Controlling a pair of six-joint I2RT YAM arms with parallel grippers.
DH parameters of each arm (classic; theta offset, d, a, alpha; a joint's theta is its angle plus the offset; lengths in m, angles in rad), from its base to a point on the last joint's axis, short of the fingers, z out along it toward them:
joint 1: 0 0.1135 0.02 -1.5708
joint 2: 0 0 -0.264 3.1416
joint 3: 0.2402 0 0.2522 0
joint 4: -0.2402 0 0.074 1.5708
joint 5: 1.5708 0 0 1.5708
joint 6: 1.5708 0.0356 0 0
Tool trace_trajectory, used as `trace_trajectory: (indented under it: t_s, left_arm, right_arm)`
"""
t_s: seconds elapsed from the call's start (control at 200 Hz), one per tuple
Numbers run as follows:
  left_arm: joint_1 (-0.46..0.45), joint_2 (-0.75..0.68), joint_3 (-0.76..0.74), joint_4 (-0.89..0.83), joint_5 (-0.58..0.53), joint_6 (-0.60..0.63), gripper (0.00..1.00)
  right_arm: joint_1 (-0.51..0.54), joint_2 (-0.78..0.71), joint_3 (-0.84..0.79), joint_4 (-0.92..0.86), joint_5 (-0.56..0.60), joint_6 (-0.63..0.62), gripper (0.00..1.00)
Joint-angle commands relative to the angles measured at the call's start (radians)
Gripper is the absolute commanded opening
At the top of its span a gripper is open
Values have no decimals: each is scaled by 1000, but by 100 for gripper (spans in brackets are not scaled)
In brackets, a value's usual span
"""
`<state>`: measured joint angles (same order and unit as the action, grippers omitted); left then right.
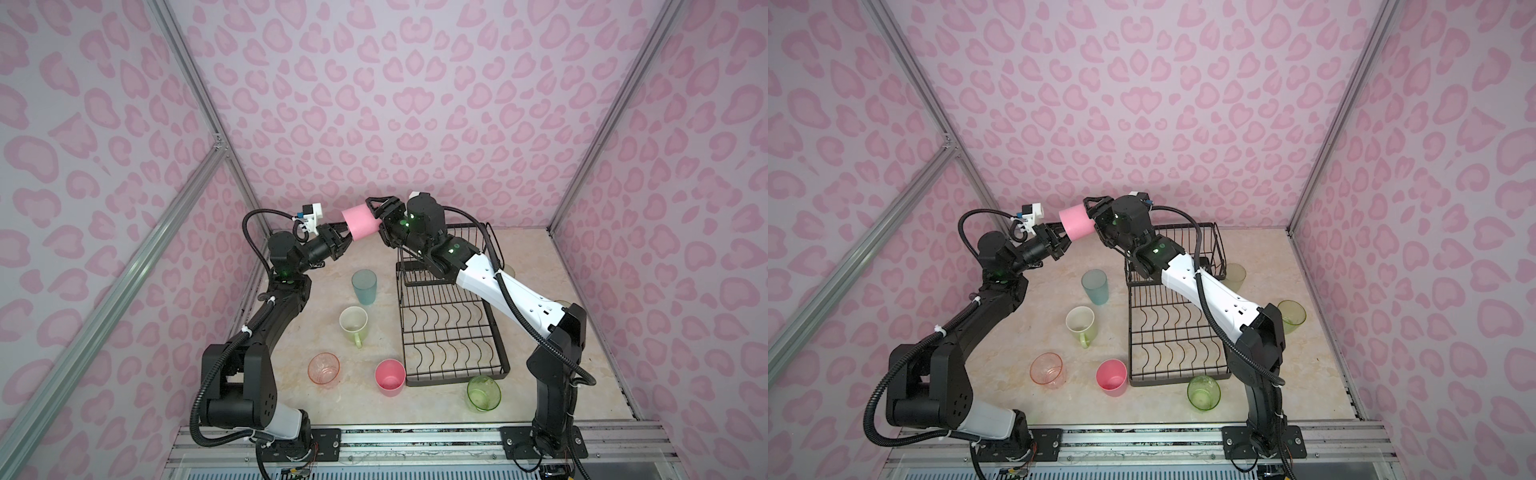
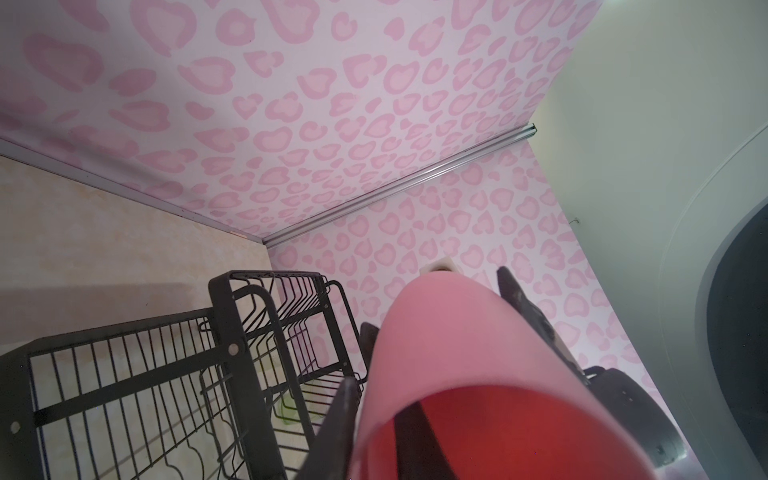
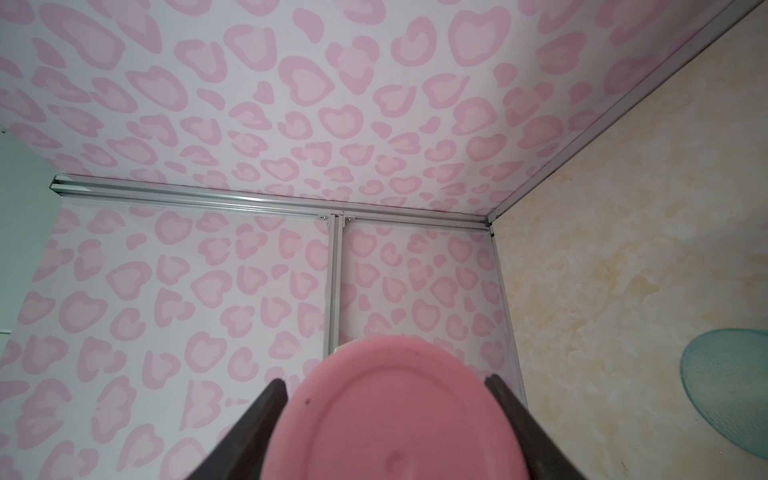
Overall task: Load the cups into the dish rack
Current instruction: 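Open the left gripper and draw it back while the right gripper holds the cup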
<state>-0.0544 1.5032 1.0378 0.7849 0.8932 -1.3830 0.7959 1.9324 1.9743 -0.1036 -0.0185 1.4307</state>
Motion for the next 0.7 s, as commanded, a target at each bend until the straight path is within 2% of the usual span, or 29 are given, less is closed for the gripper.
trace_trajectory:
  t_s: [0.0,0.095,0.385,0.555,0.695]
  left_arm:
    - [-1,6,2,41,18,25,35]
    - [0,-3,-1,24,23,33,47]
    - [22,-76,-27,-132,41,130,66]
    - [42,-156,-9,-447,18,331,72]
    - [46,-224,19,-755,-76,526,74]
  right_arm:
    - [4,-18,-19,18,54,-42,62]
    - [7,-36,-32,28,90,-75,61]
    - [8,-96,-62,36,175,-229,60]
    - [8,-179,-143,44,201,-381,60]
    - [21,-290,-262,52,212,-568,60]
